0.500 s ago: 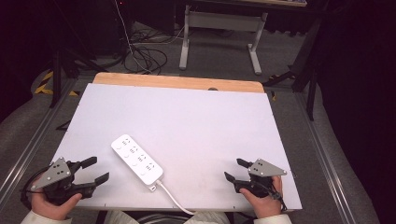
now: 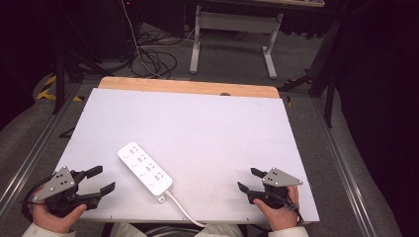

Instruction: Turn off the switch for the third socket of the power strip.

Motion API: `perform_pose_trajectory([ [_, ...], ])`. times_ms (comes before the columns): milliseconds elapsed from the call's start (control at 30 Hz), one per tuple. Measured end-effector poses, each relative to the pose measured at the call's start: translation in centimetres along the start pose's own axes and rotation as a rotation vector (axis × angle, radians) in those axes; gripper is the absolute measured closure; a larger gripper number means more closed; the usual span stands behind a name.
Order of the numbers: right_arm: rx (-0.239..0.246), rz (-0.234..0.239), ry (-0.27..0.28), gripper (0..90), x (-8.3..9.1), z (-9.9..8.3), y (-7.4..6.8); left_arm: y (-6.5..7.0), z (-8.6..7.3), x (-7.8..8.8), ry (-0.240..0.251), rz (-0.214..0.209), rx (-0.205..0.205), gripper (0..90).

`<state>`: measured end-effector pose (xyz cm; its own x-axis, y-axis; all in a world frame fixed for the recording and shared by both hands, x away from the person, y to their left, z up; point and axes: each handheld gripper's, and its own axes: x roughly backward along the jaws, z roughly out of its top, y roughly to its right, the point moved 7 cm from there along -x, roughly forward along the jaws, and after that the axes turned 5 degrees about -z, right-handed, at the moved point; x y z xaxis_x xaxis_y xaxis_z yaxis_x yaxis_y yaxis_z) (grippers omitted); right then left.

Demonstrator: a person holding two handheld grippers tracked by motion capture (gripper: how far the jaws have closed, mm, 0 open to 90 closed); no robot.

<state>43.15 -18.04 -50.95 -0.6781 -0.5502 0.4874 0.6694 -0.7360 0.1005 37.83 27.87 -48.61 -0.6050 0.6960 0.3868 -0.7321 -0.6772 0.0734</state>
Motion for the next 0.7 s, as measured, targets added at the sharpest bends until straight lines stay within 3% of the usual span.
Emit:
perform_pose_trajectory([
  [267,0.000,0.004,-0.003,32.3,-0.05,-0.04,-0.02,0.07,0.08,0.06,-0.001,-0.004,0.009,30.8],
  [467,0.002,0.003,-0.007,32.5,-0.07,-0.09,0.00,0.22,0.25,0.12,0.004,-0.036,0.030,34.7],
  [700,0.002,0.004,-0.009,32.9,-0.10,-0.10,-0.03,0.15,0.90,0.32,-0.012,-0.034,0.009,40.3],
])
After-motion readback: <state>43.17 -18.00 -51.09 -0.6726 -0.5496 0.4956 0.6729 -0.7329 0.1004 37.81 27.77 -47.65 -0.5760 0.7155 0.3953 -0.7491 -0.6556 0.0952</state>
